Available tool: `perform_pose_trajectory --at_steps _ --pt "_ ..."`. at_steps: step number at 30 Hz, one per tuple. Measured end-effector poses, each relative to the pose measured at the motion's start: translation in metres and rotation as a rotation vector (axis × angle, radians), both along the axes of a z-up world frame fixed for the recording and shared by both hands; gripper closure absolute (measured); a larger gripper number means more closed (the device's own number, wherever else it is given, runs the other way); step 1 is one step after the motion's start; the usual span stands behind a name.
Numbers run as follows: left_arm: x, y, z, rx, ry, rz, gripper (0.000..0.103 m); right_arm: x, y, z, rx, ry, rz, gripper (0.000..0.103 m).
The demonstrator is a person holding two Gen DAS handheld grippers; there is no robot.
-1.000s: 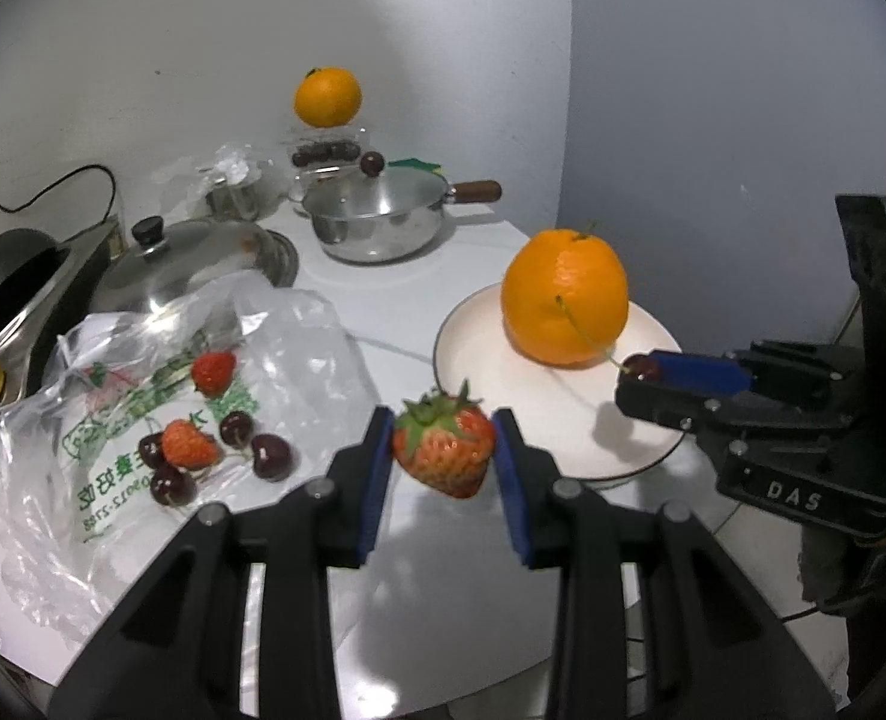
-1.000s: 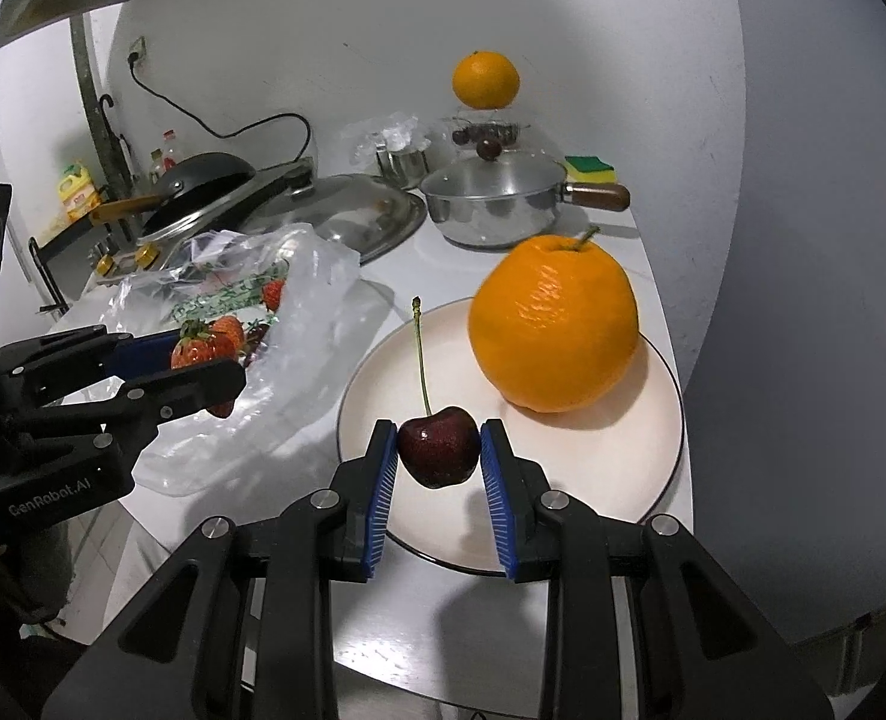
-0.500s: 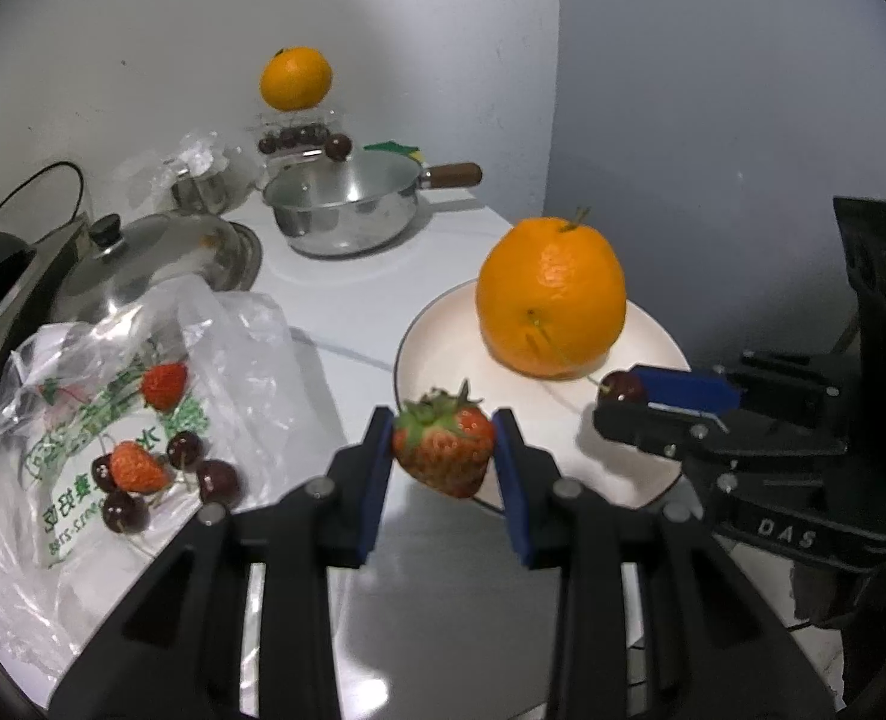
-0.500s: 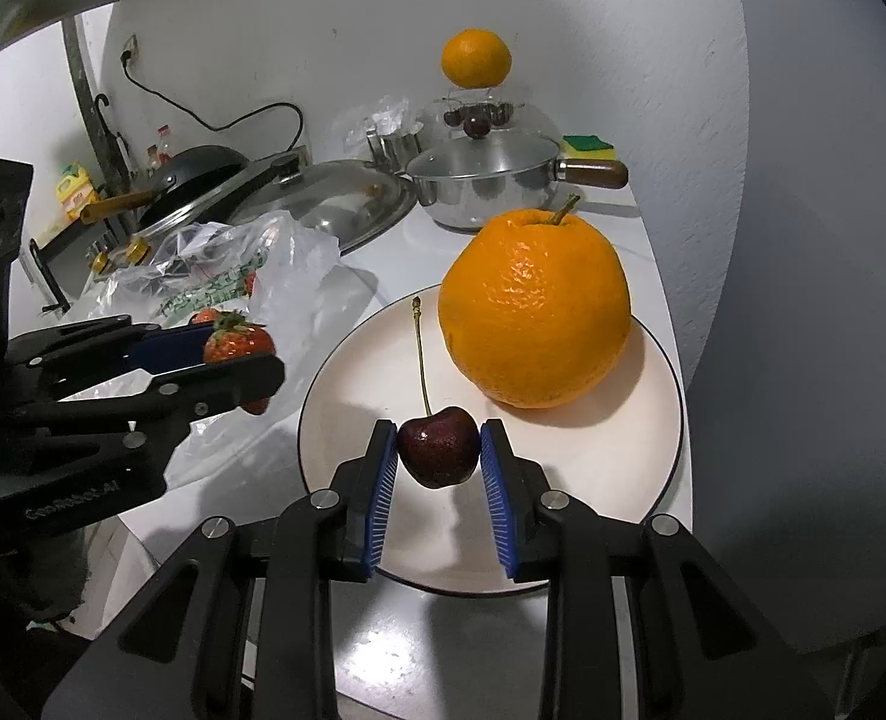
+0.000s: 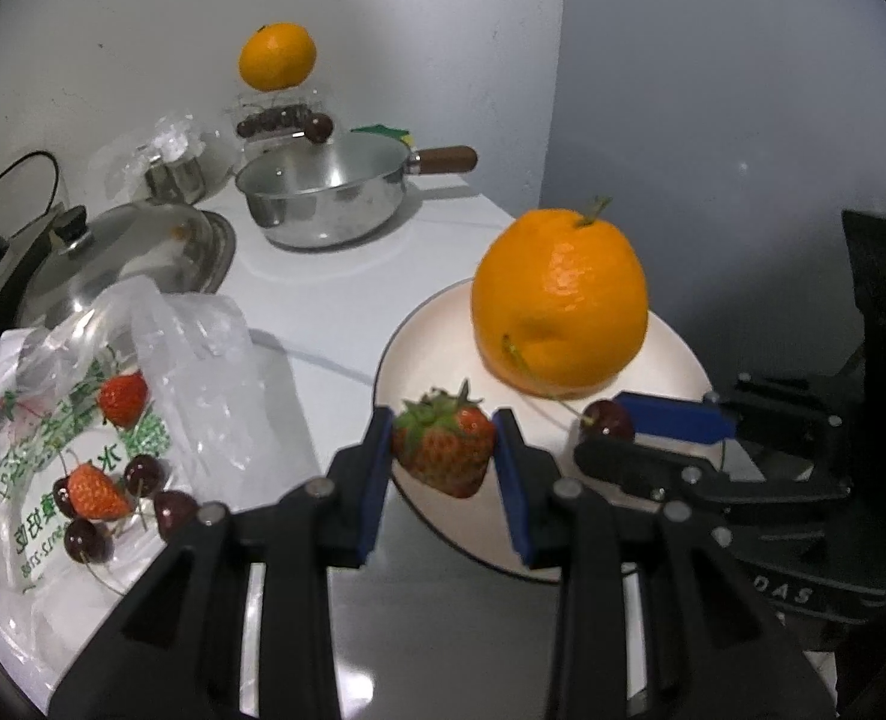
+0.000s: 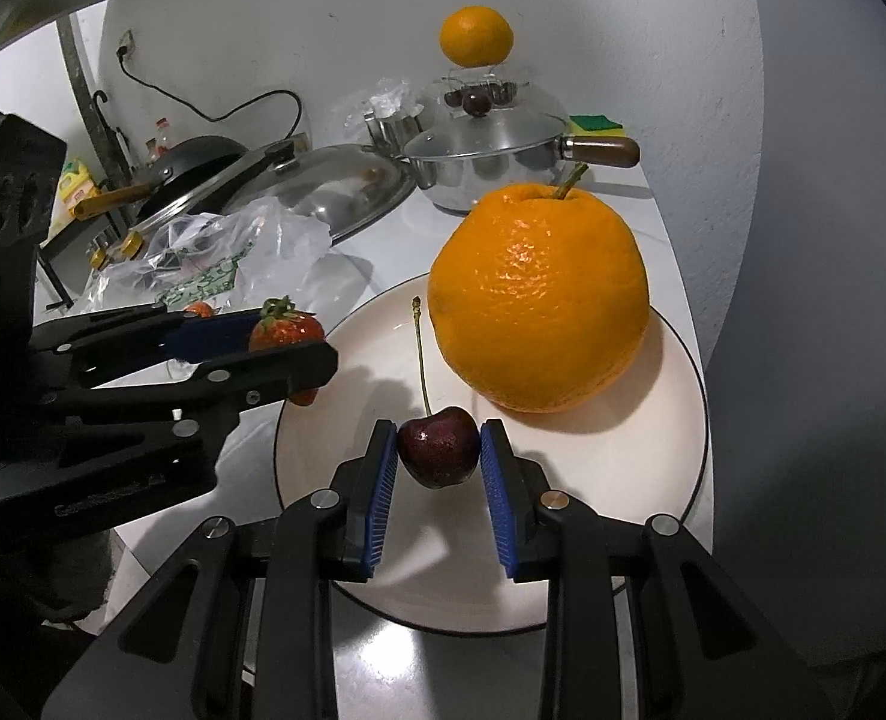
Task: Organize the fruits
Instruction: 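Lower the strawberry and cherry onto the plate and open both grippers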
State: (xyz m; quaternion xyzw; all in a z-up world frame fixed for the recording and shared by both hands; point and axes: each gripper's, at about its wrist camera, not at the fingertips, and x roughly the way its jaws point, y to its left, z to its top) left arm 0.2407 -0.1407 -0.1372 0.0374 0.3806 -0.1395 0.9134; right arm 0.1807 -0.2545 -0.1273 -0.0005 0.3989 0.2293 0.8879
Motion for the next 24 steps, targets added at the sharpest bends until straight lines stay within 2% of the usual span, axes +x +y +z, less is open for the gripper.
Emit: perform_pose_trajectory --at_steps 13,24 --pt "0.016 0.001 -0.004 -0.033 0.008 -0.014 0.068 0.003 0.004 -0.002 -0.01 0.01 -0.003 0.073" --pt "0.009 0.013 0.003 -0.042 0.001 0.002 0.068 0.004 0.011 0.001 -0.015 0.004 -0.003 0.073"
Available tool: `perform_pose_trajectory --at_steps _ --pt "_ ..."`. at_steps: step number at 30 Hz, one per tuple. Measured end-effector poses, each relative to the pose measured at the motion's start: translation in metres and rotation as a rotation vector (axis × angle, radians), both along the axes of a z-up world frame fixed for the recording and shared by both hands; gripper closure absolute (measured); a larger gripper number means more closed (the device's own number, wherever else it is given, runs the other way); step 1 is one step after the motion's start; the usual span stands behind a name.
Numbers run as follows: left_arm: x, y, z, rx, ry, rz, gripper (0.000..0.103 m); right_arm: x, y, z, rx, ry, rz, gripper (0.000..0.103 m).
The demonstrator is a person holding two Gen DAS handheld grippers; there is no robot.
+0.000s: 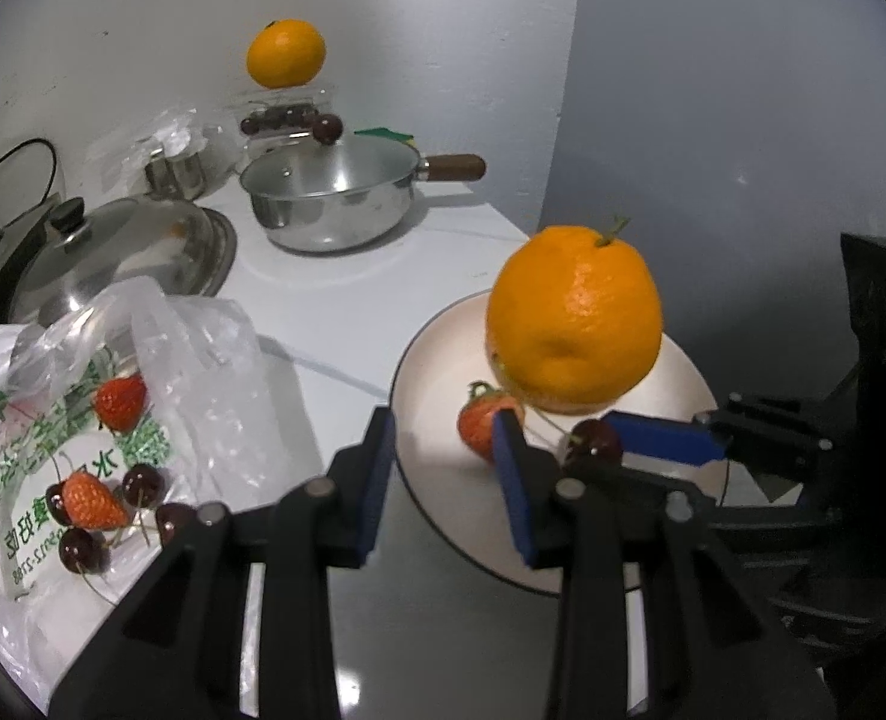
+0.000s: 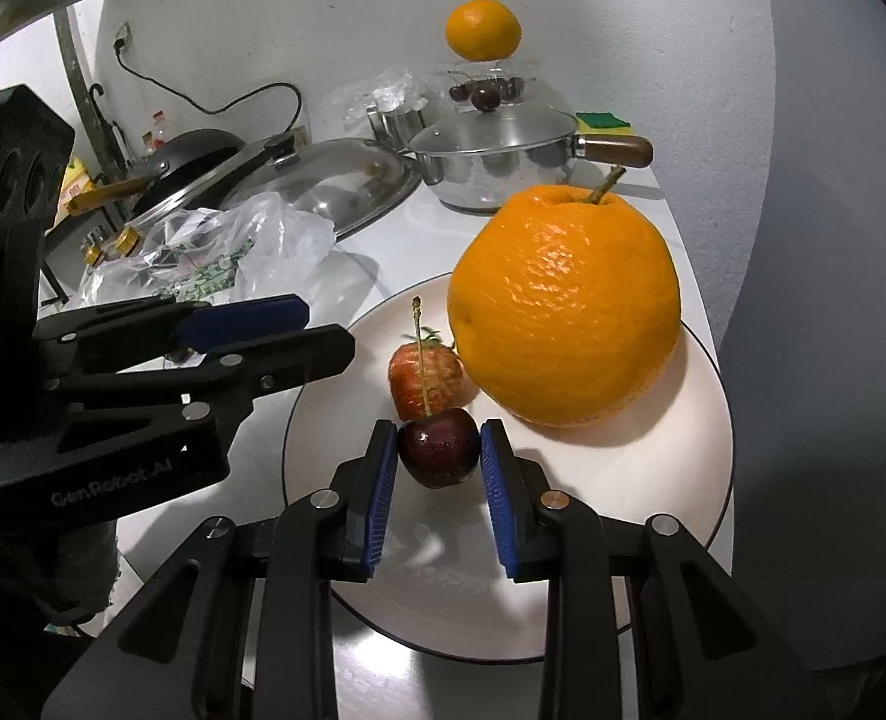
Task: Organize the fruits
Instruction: 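Lower the strawberry and cherry onto the plate and open both grippers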
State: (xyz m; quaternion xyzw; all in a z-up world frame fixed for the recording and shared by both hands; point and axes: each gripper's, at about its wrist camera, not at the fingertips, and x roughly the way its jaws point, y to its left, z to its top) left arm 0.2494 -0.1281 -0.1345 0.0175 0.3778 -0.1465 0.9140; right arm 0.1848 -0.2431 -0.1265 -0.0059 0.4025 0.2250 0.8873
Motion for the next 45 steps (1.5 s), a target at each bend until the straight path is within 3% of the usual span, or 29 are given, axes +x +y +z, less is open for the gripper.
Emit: perform_pose_trajectory --at_steps 2,7,26,38,45 --pt "-0.002 0.003 0.001 -0.001 -0.001 0.002 0.067 0.0 0.001 0.001 0.0 -0.001 0.001 0.073" --pt "-0.009 0.013 0.005 -0.013 -0.009 0.025 0.049 -0.002 0.011 0.002 -0.007 -0.001 0.016 0.073" --pt "-0.034 0.052 0.014 -0.021 -0.026 0.084 0.049 -0.002 0.047 0.0 -0.024 0.021 0.04 0.073" --pt "-0.044 0.07 0.018 -0.03 -0.036 0.106 0.049 0.003 0.051 -0.004 -0.034 0.044 -0.002 0.072" --pt "-0.05 0.073 0.021 -0.034 -0.047 0.11 0.049 0.002 0.048 -0.001 -0.031 0.045 -0.033 0.058"
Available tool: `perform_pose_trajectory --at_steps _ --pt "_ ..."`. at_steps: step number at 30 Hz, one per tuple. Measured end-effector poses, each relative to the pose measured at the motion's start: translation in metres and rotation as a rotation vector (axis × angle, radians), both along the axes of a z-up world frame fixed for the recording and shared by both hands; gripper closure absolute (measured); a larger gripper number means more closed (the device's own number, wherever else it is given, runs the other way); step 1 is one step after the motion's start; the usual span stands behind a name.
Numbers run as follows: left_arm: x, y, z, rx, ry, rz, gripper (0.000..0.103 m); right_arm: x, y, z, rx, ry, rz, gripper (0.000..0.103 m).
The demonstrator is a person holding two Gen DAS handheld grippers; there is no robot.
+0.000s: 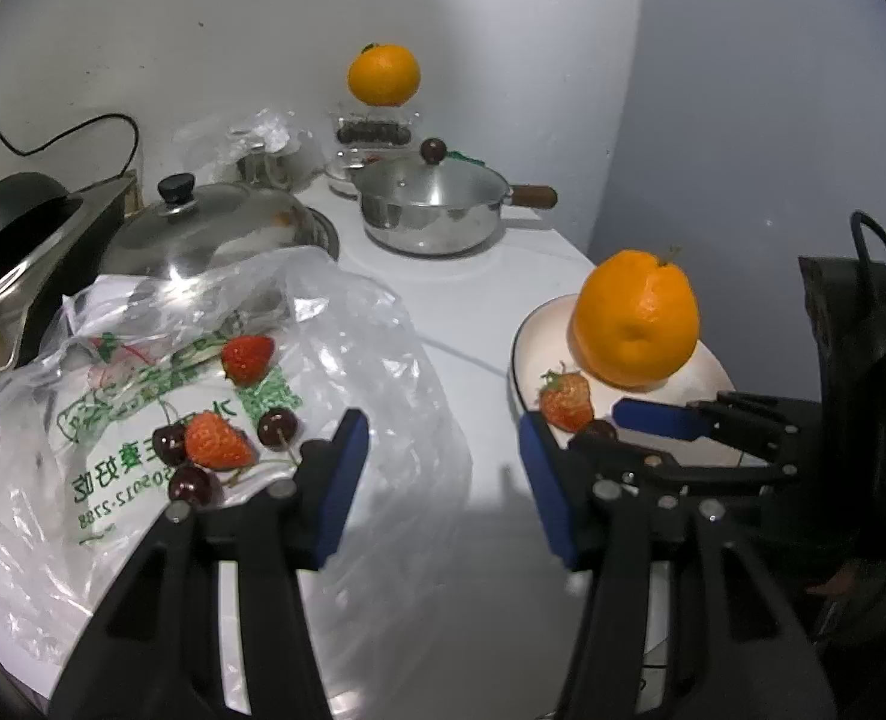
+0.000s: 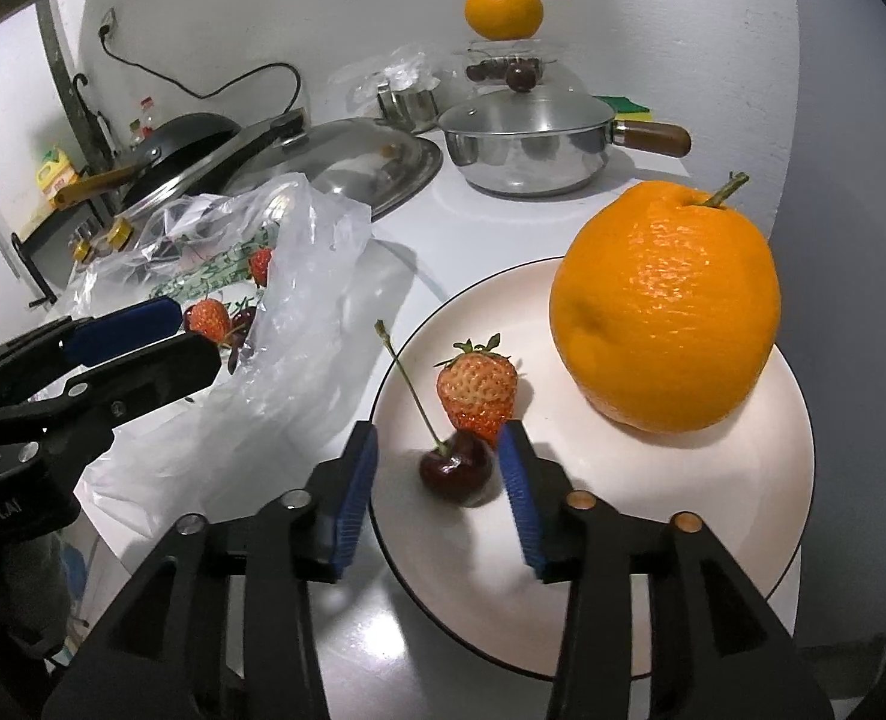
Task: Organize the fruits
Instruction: 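Lower the strawberry and cherry onto the plate and open both grippers, then withdraw both grippers from the plate back toward the fruit bag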
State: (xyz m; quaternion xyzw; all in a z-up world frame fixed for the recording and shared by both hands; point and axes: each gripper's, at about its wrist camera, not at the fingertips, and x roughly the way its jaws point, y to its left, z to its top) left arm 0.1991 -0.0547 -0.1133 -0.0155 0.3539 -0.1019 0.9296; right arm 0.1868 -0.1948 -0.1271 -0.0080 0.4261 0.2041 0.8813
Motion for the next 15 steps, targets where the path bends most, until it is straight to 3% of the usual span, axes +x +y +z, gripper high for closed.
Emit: perform_pose_trajectory --at_steps 15 --pt "-0.025 0.013 0.011 -0.01 -0.026 0.023 0.049 -0.018 0.01 0.017 -0.026 -0.042 -0.008 0.058"
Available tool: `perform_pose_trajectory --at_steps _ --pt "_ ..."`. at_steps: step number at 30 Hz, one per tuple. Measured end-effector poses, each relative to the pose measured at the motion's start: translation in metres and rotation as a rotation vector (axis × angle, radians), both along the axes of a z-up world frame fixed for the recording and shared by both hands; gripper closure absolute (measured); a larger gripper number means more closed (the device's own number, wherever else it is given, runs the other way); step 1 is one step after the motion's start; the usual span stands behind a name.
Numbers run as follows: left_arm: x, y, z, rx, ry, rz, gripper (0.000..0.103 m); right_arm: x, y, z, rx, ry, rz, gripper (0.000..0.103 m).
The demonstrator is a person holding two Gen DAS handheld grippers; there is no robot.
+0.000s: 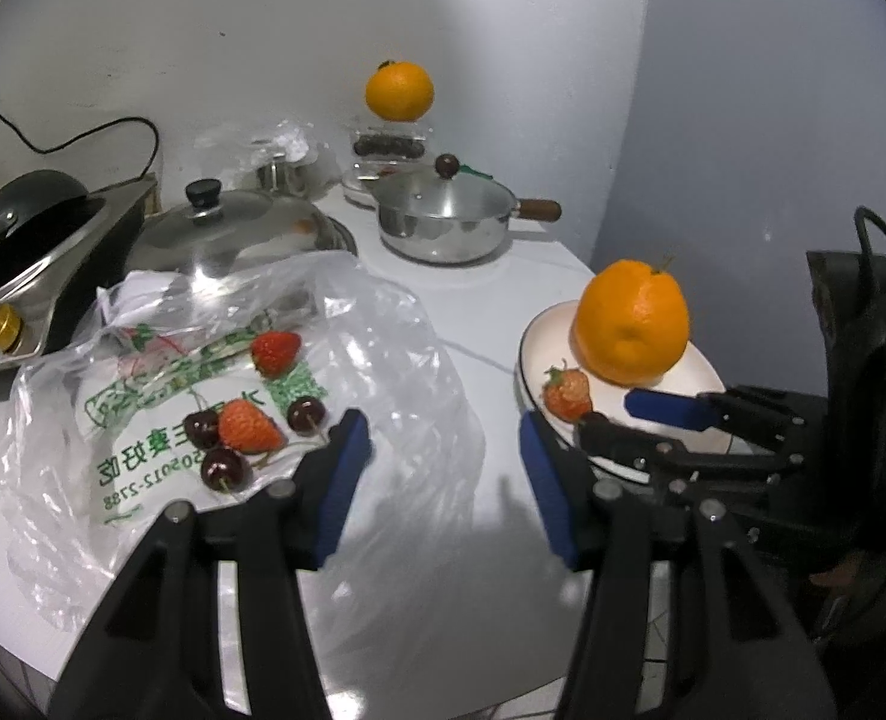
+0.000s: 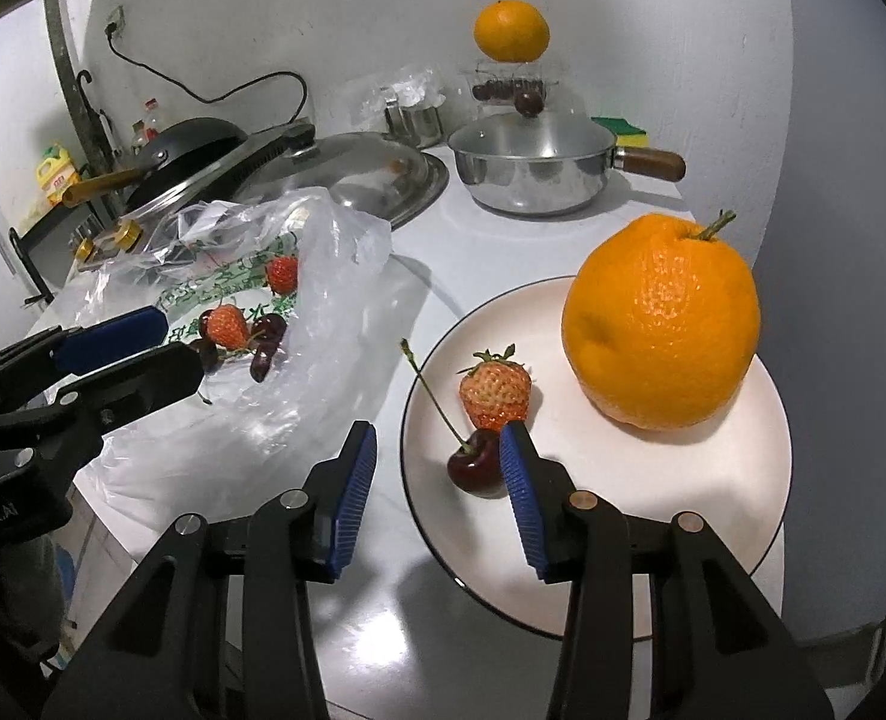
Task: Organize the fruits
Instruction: 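Withdraw both grippers from the plate back toward the fruit bag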
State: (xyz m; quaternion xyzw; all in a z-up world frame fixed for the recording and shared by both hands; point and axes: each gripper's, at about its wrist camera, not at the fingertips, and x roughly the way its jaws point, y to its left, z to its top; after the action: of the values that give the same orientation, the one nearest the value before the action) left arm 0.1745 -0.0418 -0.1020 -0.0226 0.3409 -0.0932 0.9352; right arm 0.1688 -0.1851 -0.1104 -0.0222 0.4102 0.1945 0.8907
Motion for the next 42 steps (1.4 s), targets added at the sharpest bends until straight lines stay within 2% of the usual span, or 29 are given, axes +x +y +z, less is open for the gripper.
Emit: perform_pose_trajectory --at_steps 3,4,6,22,33,42 --pt "-0.006 0.004 0.003 -0.005 -0.009 0.002 0.047 -0.004 0.003 0.006 -0.003 -0.013 0.001 0.058" --pt "-0.008 0.005 0.004 -0.011 -0.012 0.002 0.036 -0.005 0.003 0.007 -0.004 -0.017 0.002 0.058" --pt "-0.015 0.01 0.008 -0.032 -0.032 0.009 0.025 -0.009 0.006 0.011 -0.006 -0.026 0.004 0.057" --pt "-0.054 0.044 0.023 -0.055 -0.078 0.058 0.024 -0.036 0.035 0.033 -0.027 -0.082 0.03 0.057" --pt "-0.083 0.078 0.022 -0.067 -0.094 0.115 0.024 -0.052 0.071 0.042 -0.044 -0.107 0.078 0.057" --pt "-0.093 0.099 0.018 -0.074 -0.089 0.153 0.024 -0.058 0.093 0.043 -0.053 -0.112 0.117 0.057"
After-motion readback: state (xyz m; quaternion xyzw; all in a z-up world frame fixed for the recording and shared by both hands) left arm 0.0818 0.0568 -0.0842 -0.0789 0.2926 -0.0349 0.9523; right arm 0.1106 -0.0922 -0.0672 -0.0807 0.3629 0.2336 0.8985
